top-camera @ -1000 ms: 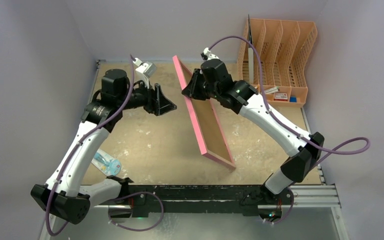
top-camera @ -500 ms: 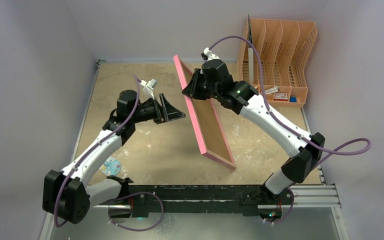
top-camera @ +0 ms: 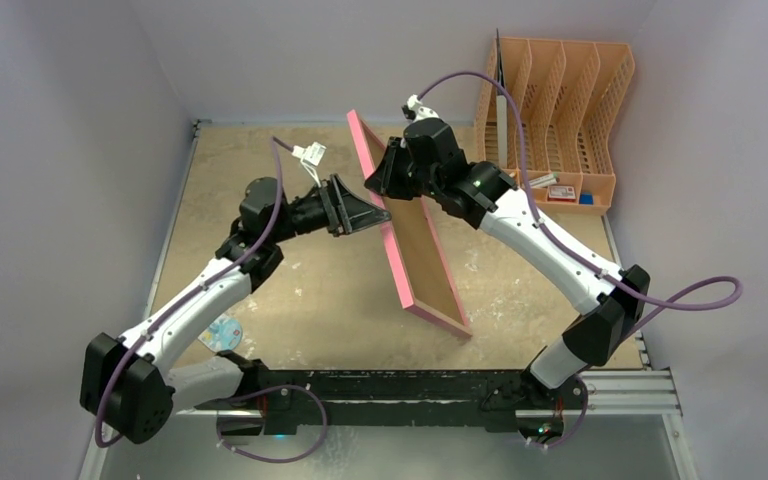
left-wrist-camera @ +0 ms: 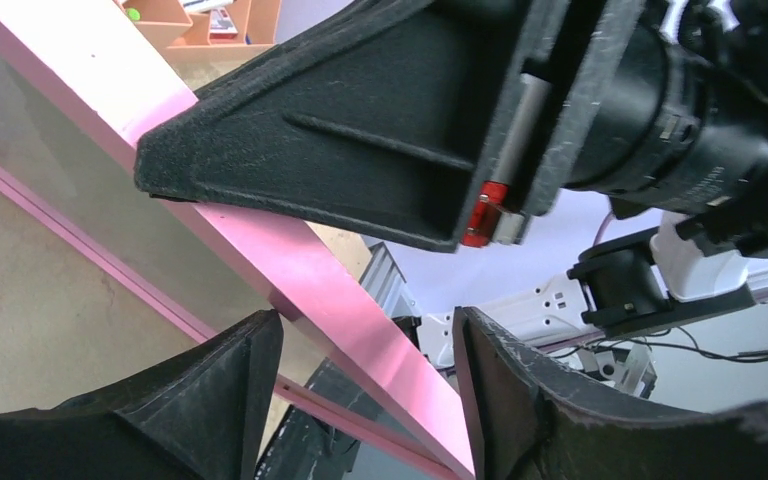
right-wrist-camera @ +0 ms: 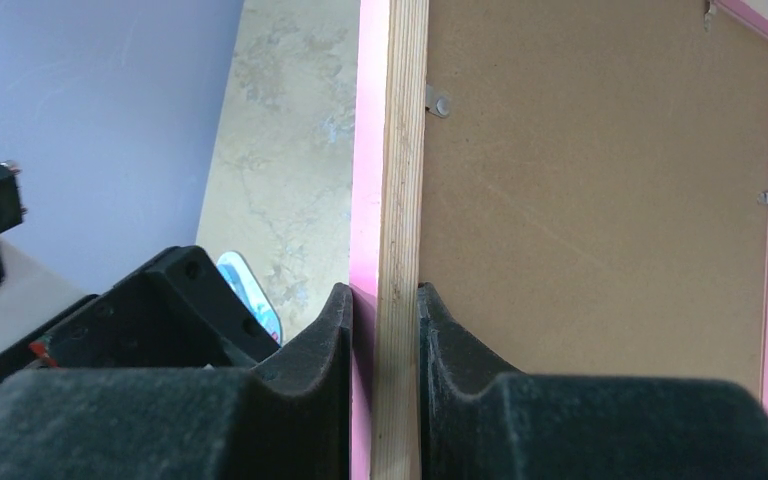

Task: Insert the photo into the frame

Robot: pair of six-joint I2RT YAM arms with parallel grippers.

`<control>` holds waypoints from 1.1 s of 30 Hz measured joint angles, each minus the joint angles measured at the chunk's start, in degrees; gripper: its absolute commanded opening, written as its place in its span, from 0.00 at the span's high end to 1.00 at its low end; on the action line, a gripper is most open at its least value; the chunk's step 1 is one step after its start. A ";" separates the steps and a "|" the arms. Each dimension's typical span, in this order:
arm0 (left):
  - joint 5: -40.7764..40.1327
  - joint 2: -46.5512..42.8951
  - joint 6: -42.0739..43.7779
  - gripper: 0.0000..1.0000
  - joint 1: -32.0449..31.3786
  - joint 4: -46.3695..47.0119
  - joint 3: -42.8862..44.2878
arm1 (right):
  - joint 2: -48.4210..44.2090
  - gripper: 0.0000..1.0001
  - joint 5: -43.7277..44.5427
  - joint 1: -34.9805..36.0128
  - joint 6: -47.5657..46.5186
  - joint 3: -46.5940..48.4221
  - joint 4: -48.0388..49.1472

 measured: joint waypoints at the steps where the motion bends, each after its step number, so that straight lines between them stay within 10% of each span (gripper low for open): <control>1: -0.24 0.92 0.02 0.40 -0.50 0.02 0.44 | 0.00 0.83 0.20 0.02 -0.13 0.15 -0.22; 18: -2.08 9.38 1.84 0.49 -6.64 -2.45 9.03 | 2.47 0.41 11.23 -0.74 -8.48 7.78 -9.84; 33: -2.36 10.08 4.37 0.48 -8.44 -2.03 14.19 | 6.54 0.62 22.14 -0.85 -13.66 13.79 -17.03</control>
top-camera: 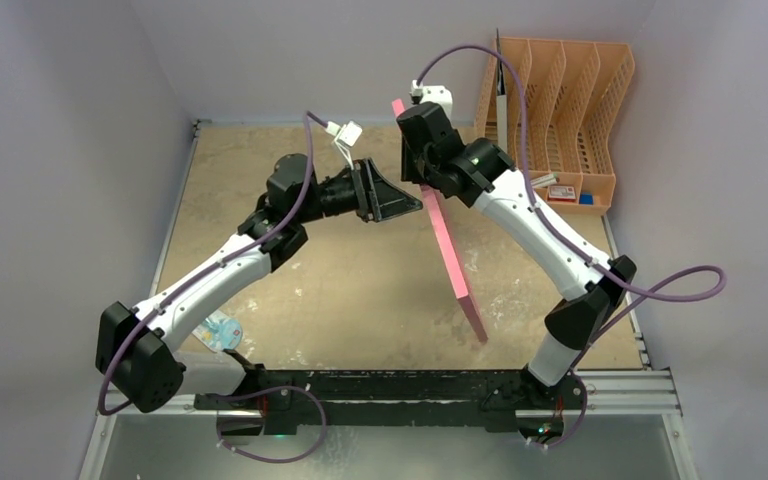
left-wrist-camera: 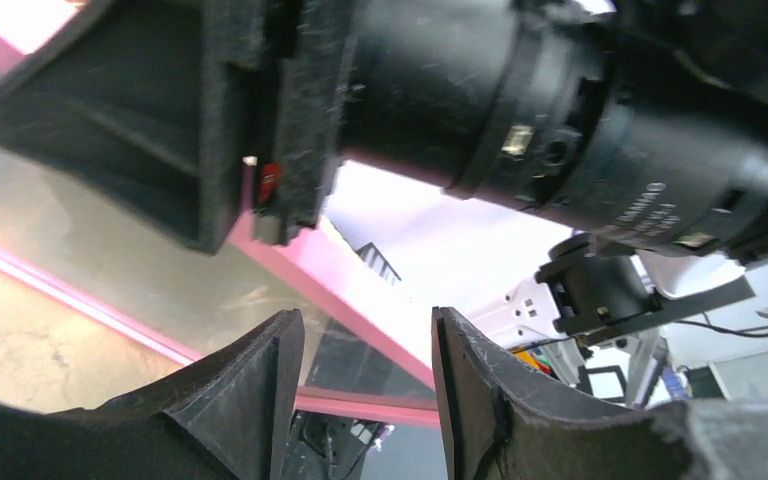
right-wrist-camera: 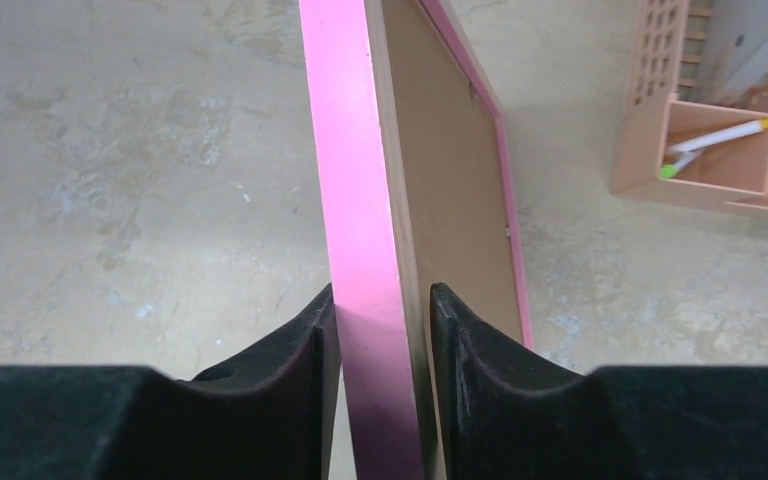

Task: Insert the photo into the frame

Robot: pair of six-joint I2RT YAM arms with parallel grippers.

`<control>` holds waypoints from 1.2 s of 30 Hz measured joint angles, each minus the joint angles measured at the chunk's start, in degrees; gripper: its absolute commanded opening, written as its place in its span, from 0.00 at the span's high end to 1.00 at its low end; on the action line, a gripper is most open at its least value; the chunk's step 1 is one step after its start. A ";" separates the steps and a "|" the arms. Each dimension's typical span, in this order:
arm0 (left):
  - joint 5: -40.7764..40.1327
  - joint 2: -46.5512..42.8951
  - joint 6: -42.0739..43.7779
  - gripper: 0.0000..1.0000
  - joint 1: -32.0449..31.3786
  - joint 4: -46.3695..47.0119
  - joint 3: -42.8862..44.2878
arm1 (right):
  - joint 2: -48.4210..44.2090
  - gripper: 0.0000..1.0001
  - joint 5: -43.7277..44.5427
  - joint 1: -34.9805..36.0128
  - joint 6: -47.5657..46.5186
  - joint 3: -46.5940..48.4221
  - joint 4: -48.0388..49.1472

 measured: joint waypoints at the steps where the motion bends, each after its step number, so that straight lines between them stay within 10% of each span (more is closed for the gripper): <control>1: -0.37 0.00 0.74 0.48 0.00 -1.01 0.35 | 0.00 0.62 0.85 0.00 -0.17 0.63 -0.61; 15: -20.13 -0.59 13.81 0.47 0.00 -26.82 2.23 | 0.07 0.63 4.92 -1.92 -3.39 3.58 -4.46; 36: -36.37 -2.03 15.50 0.47 4.66 -41.03 1.57 | 5.73 0.87 -1.31 -4.31 -6.14 11.26 -6.56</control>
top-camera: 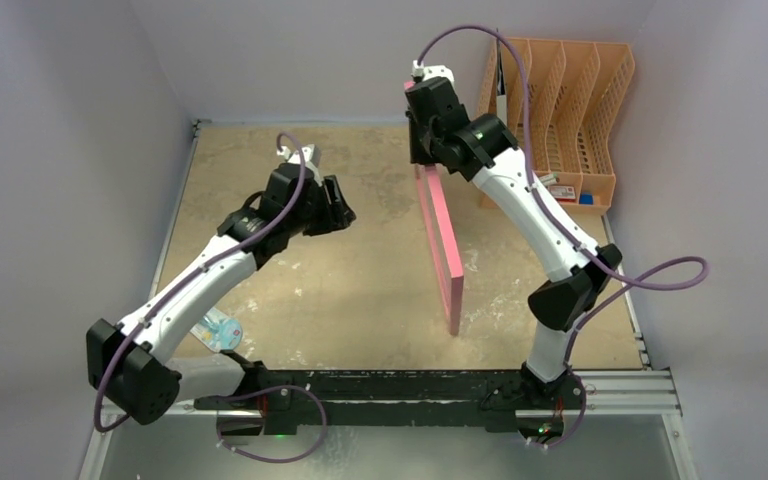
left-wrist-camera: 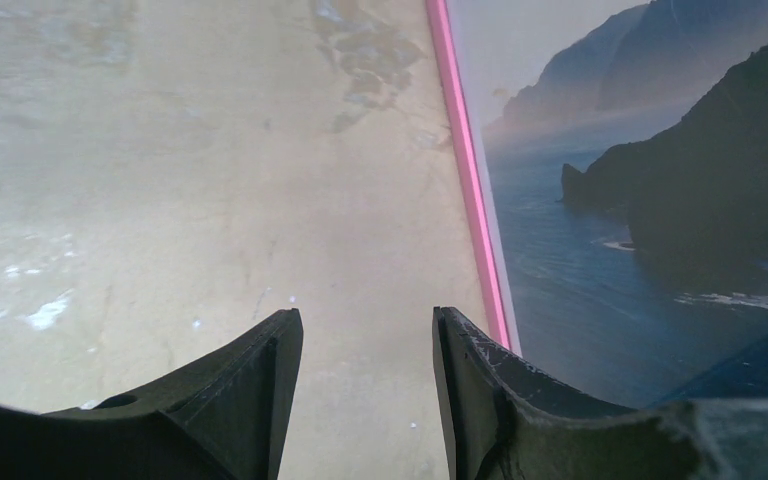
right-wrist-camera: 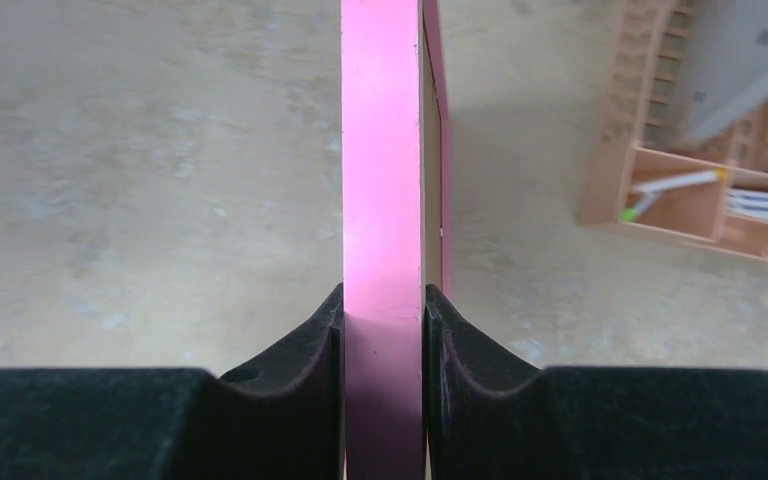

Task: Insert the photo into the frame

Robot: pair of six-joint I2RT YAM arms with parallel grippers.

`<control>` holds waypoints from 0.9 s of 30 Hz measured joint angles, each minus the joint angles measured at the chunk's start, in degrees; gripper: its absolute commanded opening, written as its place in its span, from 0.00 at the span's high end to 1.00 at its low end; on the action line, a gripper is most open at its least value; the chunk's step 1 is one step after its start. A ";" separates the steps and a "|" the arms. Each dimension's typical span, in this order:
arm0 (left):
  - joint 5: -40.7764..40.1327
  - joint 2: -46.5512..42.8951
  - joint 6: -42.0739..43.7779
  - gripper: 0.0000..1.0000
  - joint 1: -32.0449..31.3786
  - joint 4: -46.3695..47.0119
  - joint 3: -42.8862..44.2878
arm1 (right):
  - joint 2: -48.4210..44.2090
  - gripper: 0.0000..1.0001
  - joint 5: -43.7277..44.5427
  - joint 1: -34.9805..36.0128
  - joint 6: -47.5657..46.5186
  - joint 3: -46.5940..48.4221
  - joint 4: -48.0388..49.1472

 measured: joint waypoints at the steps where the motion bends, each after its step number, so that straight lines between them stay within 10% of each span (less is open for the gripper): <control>1: -1.18 -0.90 0.00 0.47 0.28 -0.85 0.00 | 0.83 0.87 -1.46 -0.04 0.11 1.29 0.31; 11: -11.50 -8.92 0.02 0.46 2.27 -6.27 0.00 | 2.56 0.86 -17.81 -1.62 6.95 1.40 10.32; 27: -12.63 -9.18 1.07 0.44 4.04 -7.43 -1.27 | -7.89 0.66 -39.89 -15.15 23.19 -47.10 56.19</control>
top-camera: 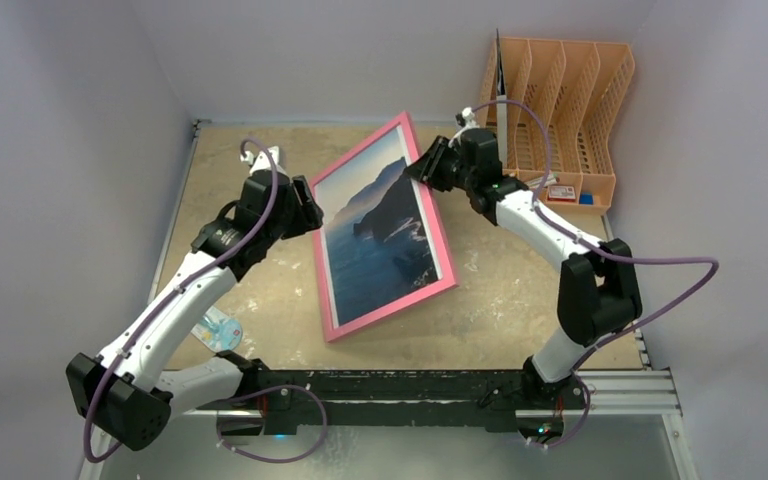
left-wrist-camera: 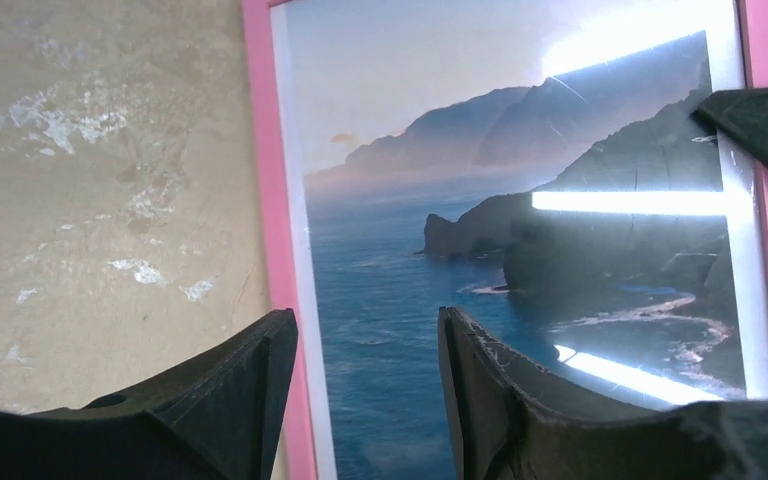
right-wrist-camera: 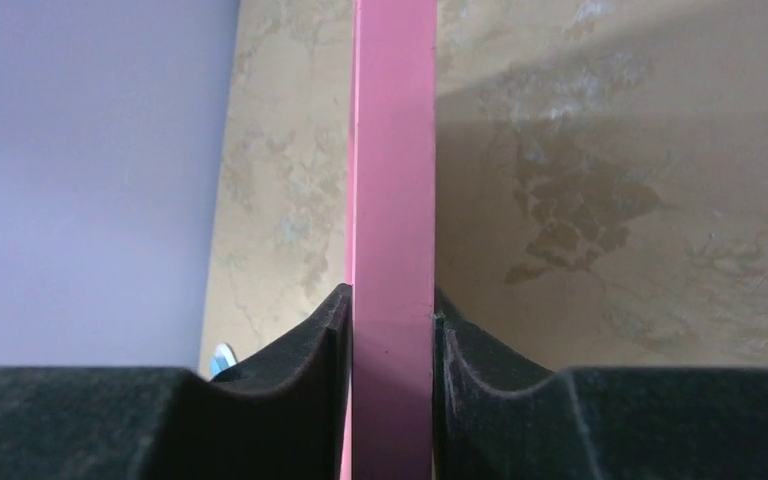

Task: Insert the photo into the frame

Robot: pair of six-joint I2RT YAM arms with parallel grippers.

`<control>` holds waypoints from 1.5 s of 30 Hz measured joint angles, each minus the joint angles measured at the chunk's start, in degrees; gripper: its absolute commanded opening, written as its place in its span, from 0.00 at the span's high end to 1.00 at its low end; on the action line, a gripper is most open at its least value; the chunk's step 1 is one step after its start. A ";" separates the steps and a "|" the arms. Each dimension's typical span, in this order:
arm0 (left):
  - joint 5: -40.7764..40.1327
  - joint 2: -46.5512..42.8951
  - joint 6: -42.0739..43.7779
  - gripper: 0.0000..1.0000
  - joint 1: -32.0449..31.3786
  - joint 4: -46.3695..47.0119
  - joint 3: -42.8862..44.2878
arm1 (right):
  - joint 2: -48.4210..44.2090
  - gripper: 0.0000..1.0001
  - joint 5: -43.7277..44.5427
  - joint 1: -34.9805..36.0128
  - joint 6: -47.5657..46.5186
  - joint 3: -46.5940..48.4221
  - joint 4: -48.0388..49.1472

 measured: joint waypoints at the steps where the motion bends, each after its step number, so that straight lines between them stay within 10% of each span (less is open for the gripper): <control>1: 0.44 0.28 0.00 0.44 0.17 0.37 -0.61 | -0.37 0.65 -0.31 0.02 0.04 -1.73 1.33; 25: 9.90 11.96 0.07 0.38 4.83 4.48 -4.33 | 9.31 0.47 -20.20 -5.86 2.34 -22.47 30.49; 45: 1.77 15.76 -5.68 0.26 12.11 4.68 -18.08 | 7.48 0.32 -5.53 -7.17 -7.26 -17.16 17.42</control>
